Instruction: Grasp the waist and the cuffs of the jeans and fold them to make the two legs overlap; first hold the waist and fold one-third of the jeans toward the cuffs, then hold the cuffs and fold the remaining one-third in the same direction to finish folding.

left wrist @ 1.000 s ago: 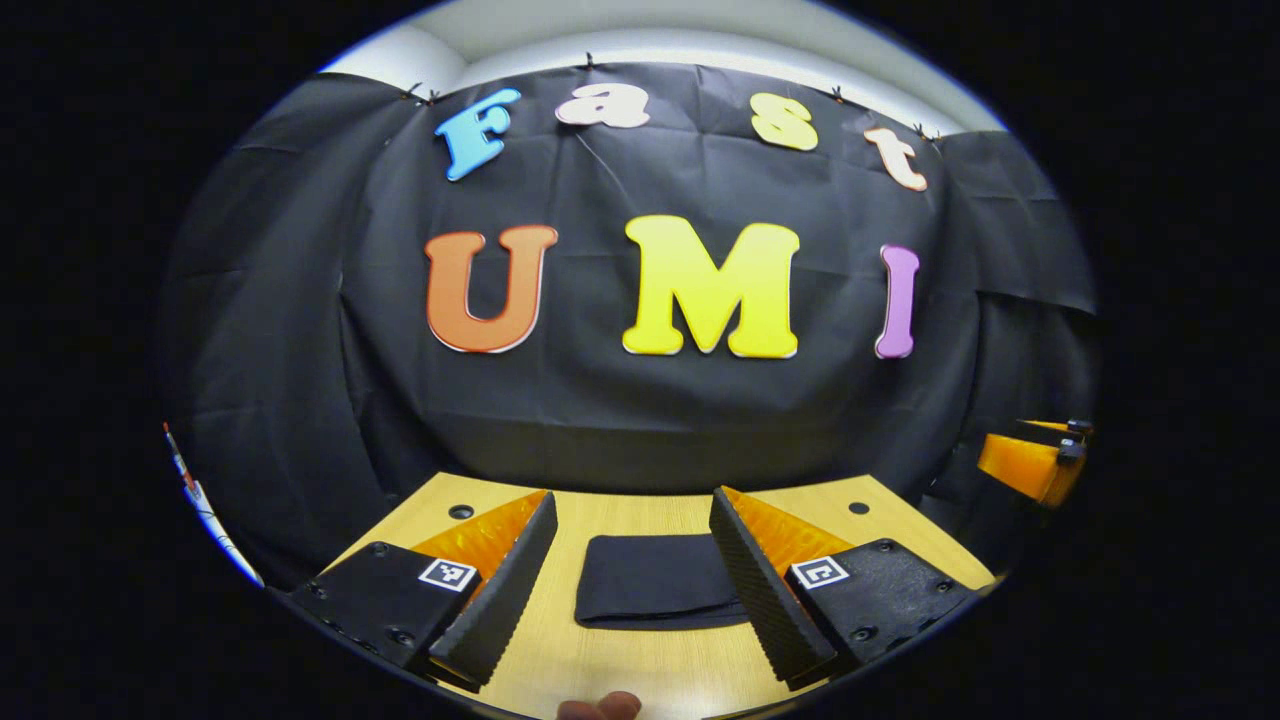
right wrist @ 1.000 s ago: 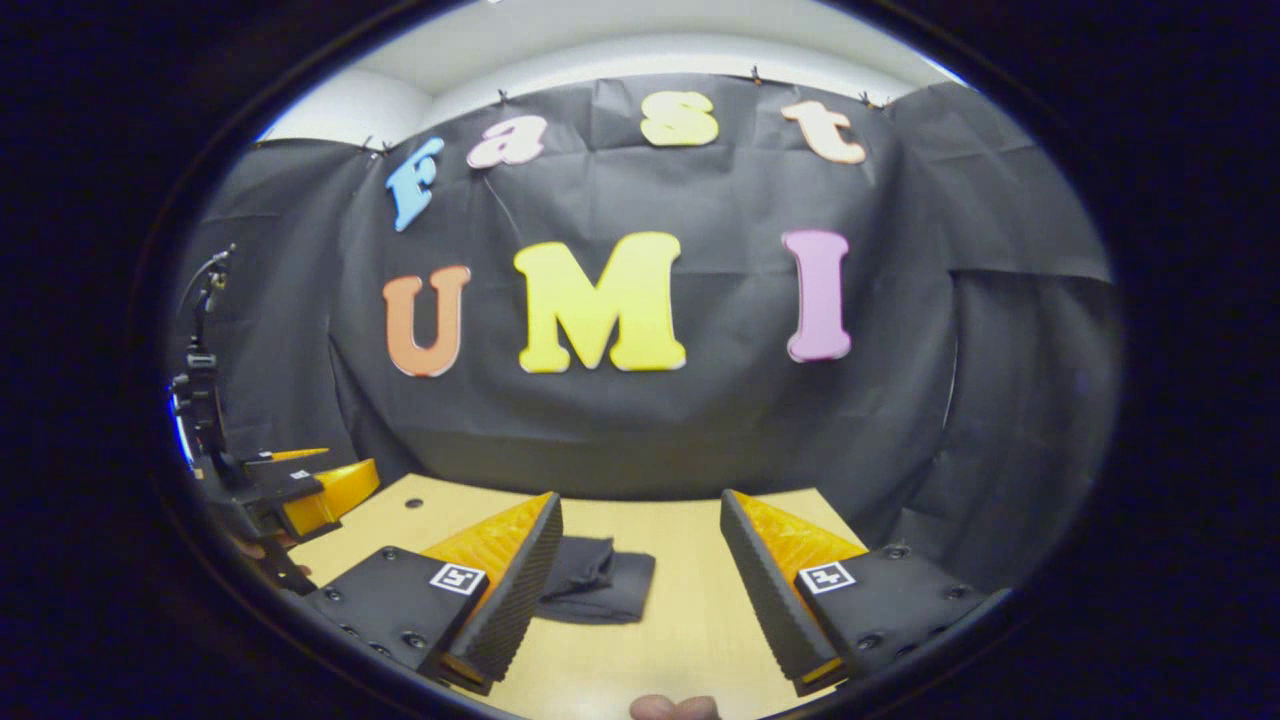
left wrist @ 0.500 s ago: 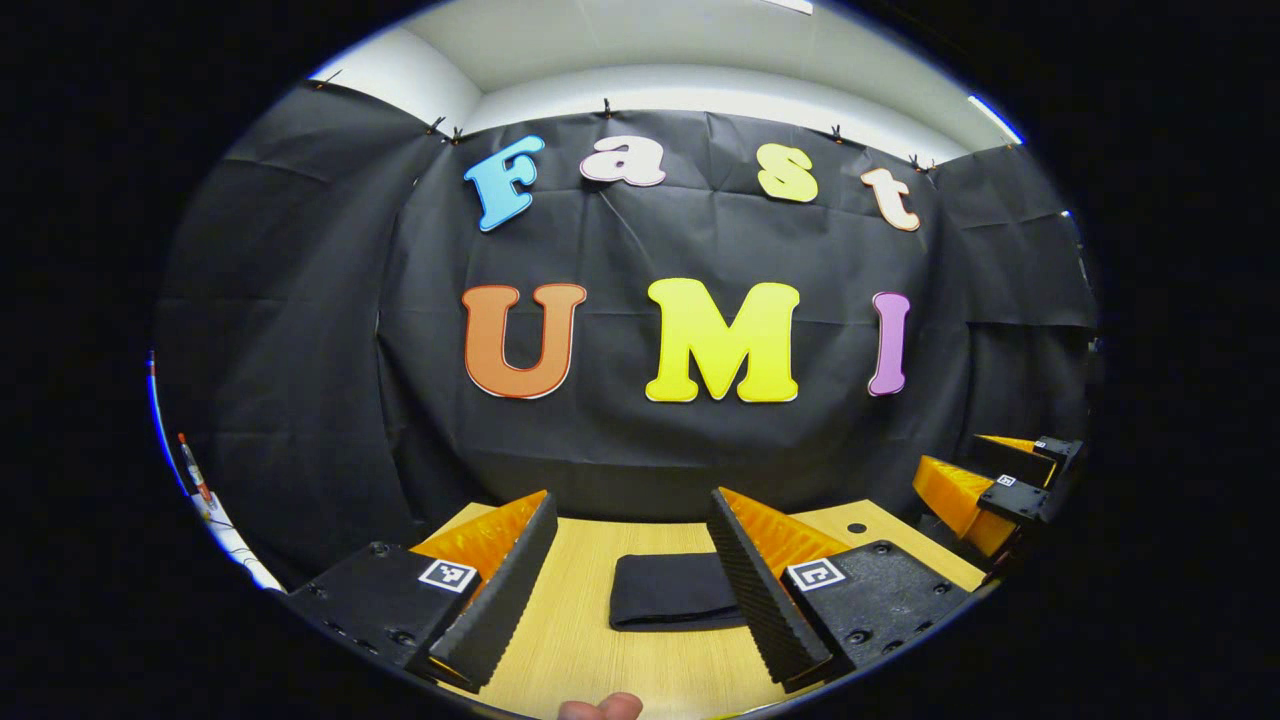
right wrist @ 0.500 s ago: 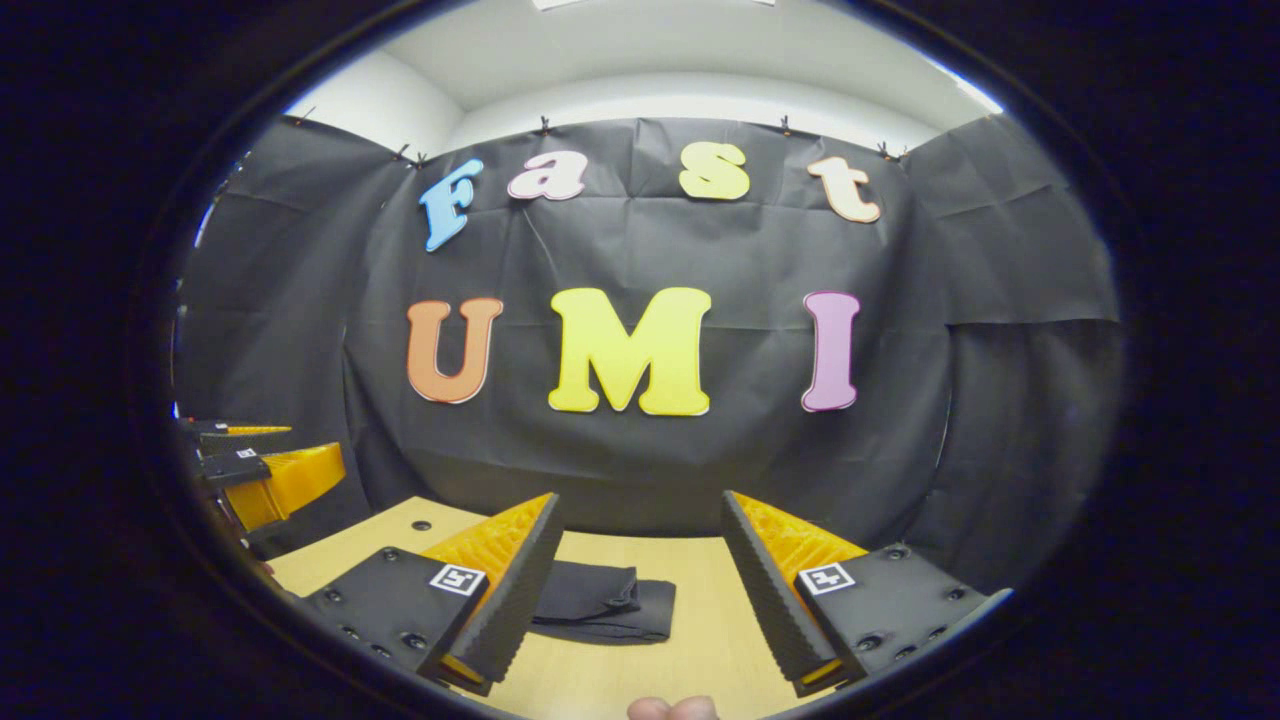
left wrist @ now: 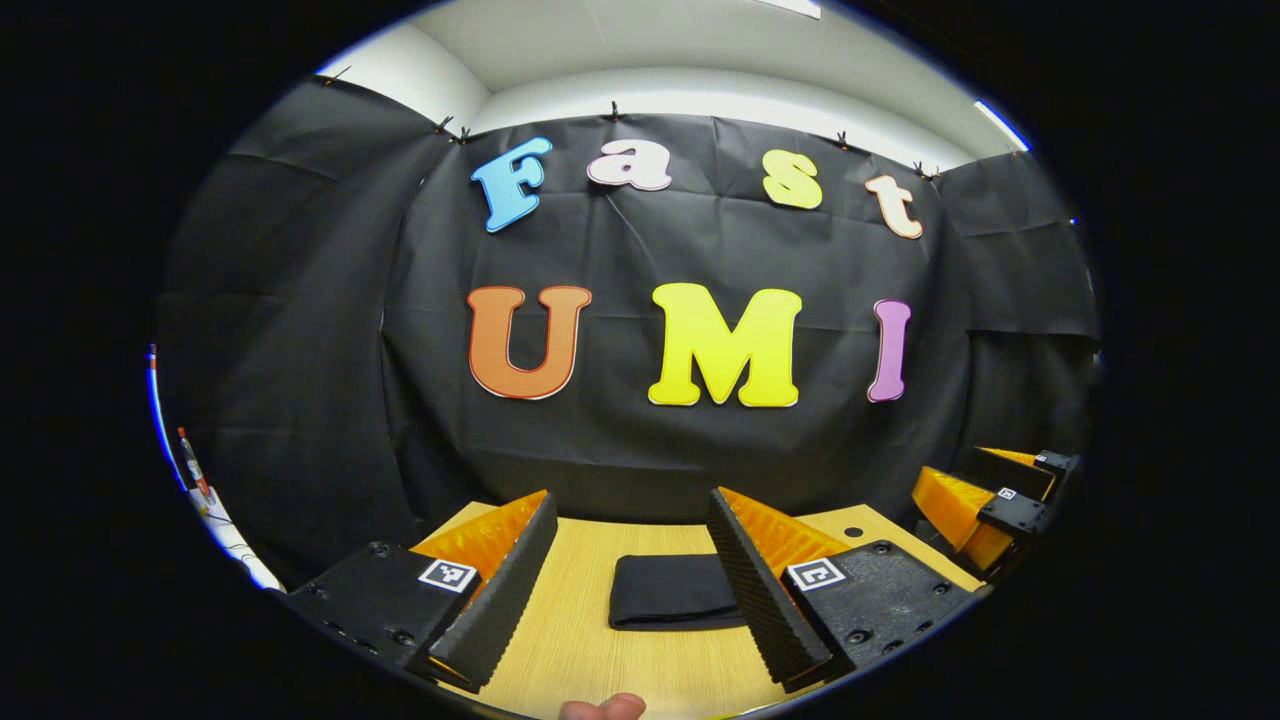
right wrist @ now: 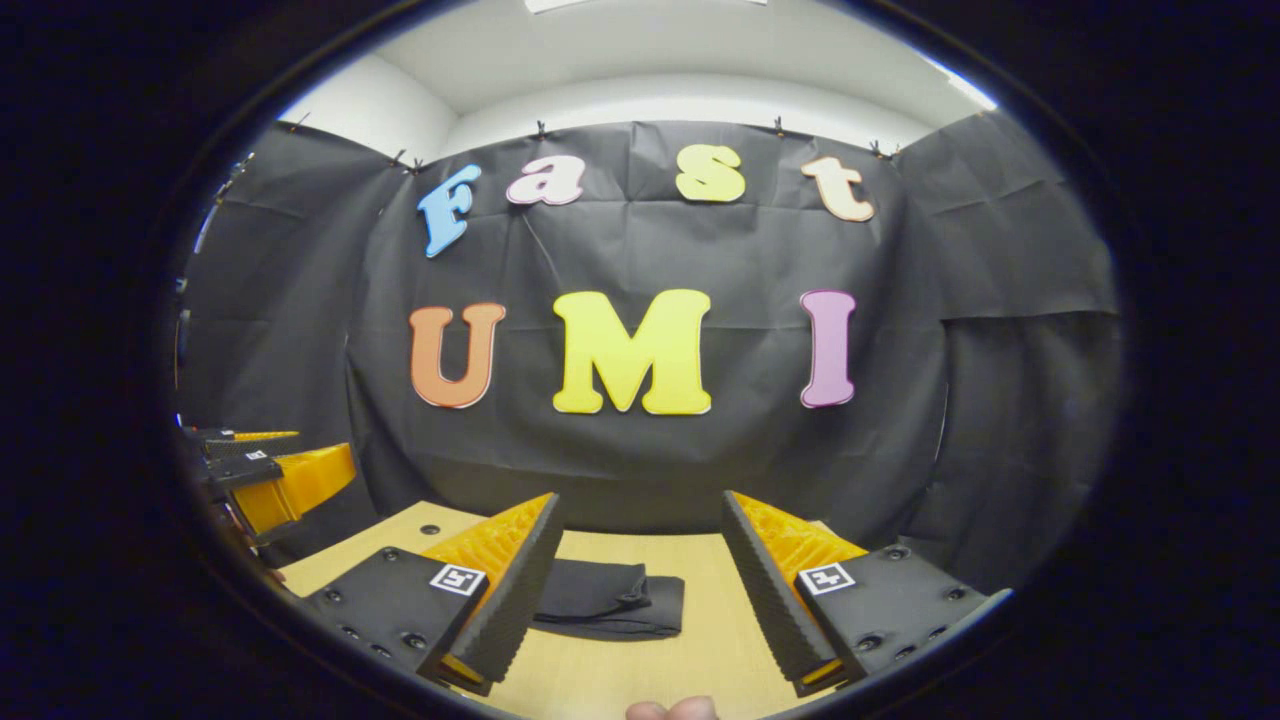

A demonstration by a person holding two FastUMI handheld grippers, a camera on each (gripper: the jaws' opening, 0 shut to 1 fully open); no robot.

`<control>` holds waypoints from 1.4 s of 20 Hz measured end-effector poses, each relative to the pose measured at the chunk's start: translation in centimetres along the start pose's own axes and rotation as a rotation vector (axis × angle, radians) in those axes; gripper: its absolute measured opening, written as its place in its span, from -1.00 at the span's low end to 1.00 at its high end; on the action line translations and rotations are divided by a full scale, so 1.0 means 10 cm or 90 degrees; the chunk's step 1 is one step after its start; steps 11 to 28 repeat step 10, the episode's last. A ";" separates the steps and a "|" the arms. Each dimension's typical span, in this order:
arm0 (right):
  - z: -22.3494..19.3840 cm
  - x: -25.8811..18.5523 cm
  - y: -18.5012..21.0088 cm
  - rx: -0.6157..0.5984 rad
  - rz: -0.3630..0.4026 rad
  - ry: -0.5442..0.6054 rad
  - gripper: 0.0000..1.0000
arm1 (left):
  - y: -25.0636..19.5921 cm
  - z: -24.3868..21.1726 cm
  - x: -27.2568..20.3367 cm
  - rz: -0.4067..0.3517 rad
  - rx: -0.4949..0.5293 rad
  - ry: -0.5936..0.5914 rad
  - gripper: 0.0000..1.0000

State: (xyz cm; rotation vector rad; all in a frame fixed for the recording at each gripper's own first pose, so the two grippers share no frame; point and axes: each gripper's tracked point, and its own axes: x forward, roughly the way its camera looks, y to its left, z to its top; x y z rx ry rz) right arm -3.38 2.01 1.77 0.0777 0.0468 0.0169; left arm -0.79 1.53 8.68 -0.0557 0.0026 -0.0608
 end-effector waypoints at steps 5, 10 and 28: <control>-0.01 0.02 -0.02 0.003 -0.003 0.005 0.93 | -0.05 -0.01 0.02 -0.006 0.000 0.003 0.94; -0.04 0.06 0.00 0.002 0.002 0.009 0.93 | -0.03 -0.02 0.03 -0.002 -0.001 0.004 0.93; -0.04 0.06 0.00 0.002 0.002 0.009 0.93 | -0.03 -0.02 0.03 -0.002 -0.001 0.004 0.93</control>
